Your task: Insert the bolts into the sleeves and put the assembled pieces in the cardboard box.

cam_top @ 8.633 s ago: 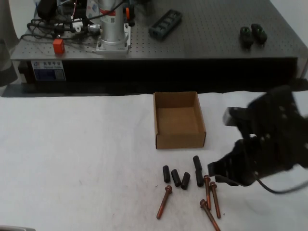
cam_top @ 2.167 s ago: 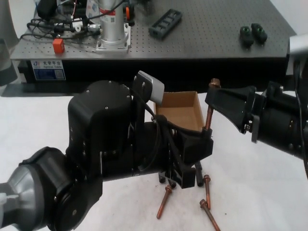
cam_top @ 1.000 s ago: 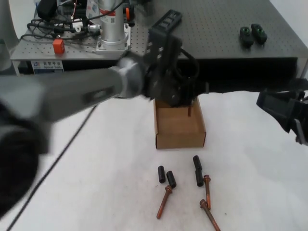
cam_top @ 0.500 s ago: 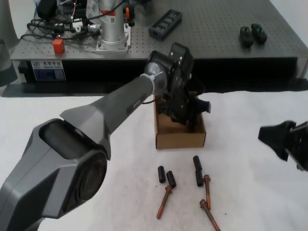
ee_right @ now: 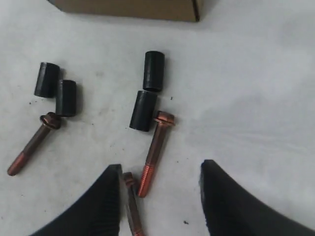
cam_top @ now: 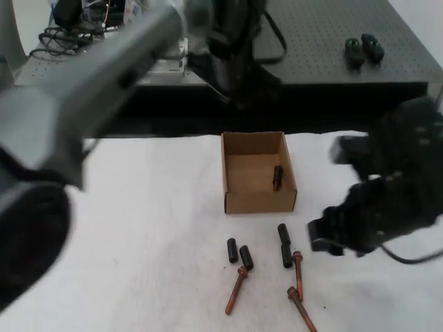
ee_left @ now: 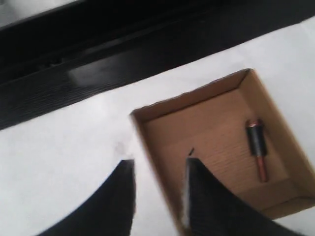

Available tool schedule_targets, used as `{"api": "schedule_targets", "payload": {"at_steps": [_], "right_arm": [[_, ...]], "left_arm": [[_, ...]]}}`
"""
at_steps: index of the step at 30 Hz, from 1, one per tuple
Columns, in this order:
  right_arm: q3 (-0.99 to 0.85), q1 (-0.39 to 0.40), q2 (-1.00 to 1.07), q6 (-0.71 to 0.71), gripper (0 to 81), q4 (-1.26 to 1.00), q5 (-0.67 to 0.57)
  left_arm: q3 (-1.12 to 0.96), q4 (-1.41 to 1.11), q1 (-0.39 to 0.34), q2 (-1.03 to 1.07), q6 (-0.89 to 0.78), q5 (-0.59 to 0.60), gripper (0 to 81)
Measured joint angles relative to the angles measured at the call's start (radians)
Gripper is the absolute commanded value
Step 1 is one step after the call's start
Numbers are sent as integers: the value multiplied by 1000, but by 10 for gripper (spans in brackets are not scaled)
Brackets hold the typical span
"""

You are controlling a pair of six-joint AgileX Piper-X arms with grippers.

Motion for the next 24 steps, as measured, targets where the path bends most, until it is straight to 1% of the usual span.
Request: {"api": "schedule_targets", "payload": {"at_steps": [2,3,4,5,6,11,15,20,23,24], "right_arm": [[-39,22,79,0,352,6,32],[-57,26,115,0,352,10,36],[-74,29,147,0,352,16,41],[-91,31,177,0,352,24,43],[-104,30,200,0,352,27,45],[-152,30,303,0,344,58,48],[-156,30,339,0,284,62,48],[-162,37,351,0,251,64,57],[-166,54,351,0,161,64,67],[-165,59,354,0,119,67,67]], "left_arm": [[59,-5,12,-78,0,-15,251],[181,-28,17,-115,0,-31,251],[388,-85,25,-220,2,-38,251],[508,-135,25,-286,2,-33,251],[520,-140,25,-293,2,-32,251],[756,-254,22,-448,2,-8,251],[807,-267,22,-473,0,-5,251],[842,-269,22,-474,0,39,251],[848,-273,22,-474,0,99,251],[847,-275,22,-474,0,129,251]]}}
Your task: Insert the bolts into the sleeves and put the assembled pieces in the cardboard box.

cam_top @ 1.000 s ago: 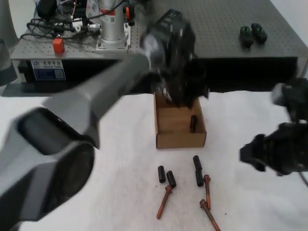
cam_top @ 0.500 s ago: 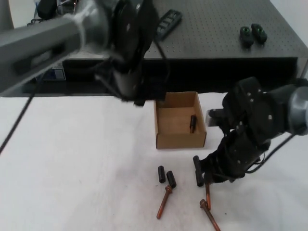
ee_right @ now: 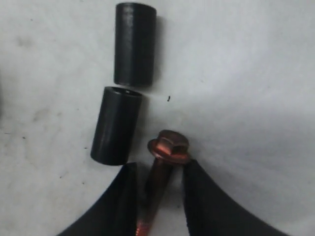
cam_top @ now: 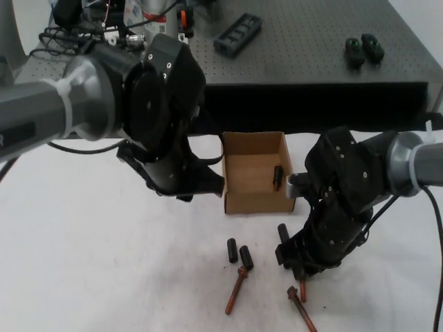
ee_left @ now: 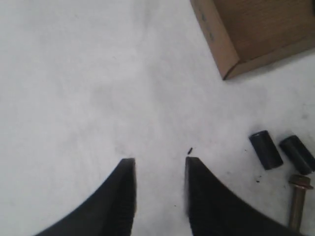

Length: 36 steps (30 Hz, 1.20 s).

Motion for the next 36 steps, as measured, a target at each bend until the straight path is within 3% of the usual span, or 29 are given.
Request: {"api": "schedule_targets", "payload": {"at_steps": [3,18,19,24,28,36], "right_arm": [[-3,8,2,0,13,14,0],[6,-13,-99,-61,18,74,23],[14,-47,-209,-61,18,91,25],[59,-99,-387,-61,18,121,26],[83,-104,-432,-61,18,126,26],[103,-107,-449,-61,18,127,26]], "left_arm": [[7,-11,0,0,4,51,251],[14,-41,0,68,28,305,251],[14,-45,0,84,28,311,251],[-26,-56,0,171,25,322,284],[-113,-50,0,266,10,328,366],[-213,14,-2,377,-16,333,369]]}}
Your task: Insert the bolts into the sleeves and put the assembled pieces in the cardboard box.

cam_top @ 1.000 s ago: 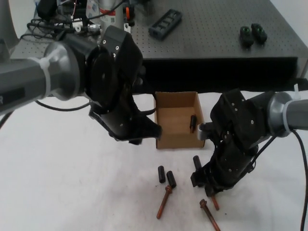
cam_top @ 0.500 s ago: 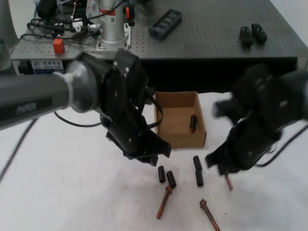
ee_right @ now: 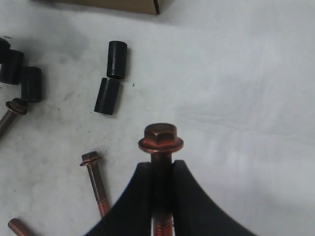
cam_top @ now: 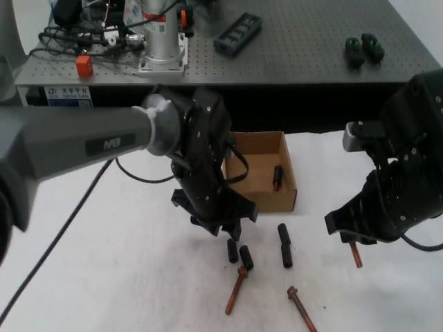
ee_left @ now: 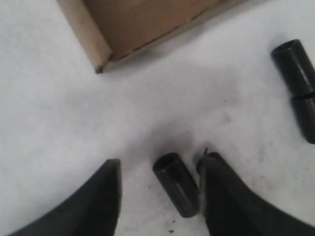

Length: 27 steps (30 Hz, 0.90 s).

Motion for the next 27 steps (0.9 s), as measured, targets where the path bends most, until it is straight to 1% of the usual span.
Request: {"api": "schedule_targets", "payload": {"at_steps": [7,9,12,18,20,22,25,27], "right_arm": [[0,0,0,0,18,-7,0],[0,0,0,0,18,-7,0],[0,0,0,0,18,-7,0],[0,0,0,0,18,-7,0],[0,0,0,0,18,-7,0],[0,0,0,0,18,-7,0],[0,0,0,0,18,-7,-4],[4,0,-12,10,18,-24,-37]], "left_arm": [[-5,6,-49,33,-8,0,369],[-11,14,-60,39,-8,-23,354],[-12,30,-66,38,-8,-62,281],[-13,43,-67,41,-2,-76,138],[-13,43,-67,41,0,-78,79],[-13,43,-67,41,4,-78,1],[-13,43,-67,38,26,-78,6],[-13,43,-67,32,40,-78,6]]}}
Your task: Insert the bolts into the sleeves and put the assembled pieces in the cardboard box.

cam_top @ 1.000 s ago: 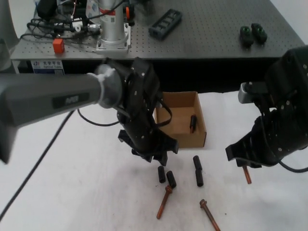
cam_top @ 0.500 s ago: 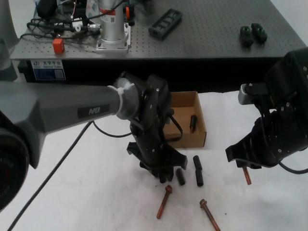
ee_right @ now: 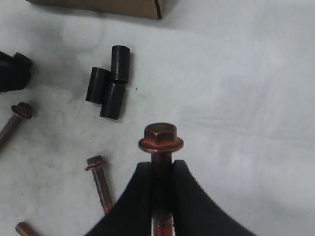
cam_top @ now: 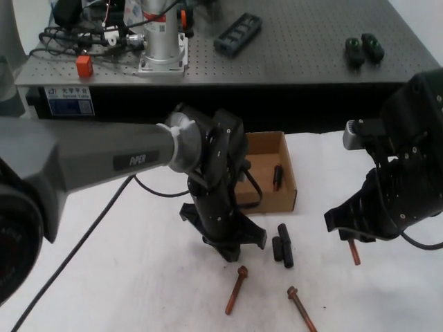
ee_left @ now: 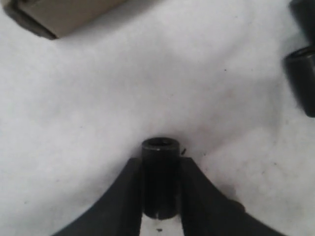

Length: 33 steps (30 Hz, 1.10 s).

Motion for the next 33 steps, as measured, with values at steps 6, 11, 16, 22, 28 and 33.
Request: {"api": "schedule_targets", "payload": {"at_steps": [6,11,16,22,28,33], "right_arm": [[85,0,-78,160,18,-272,-229],[263,66,-139,523,18,-928,-417],[308,111,-139,608,18,-1136,-412],[310,111,-139,619,18,-1121,-409],[310,111,-139,619,18,-1088,-409],[310,111,-139,604,18,-1074,-412]], "left_arm": [[234,-246,0,-258,66,78,6],[587,-781,-2,-526,74,488,6],[724,-1044,-3,-596,-54,554,6],[727,-1092,-3,-599,-100,558,6],[727,-1095,-3,-599,-125,542,6],[727,-1095,-3,-599,-131,527,6]]}}
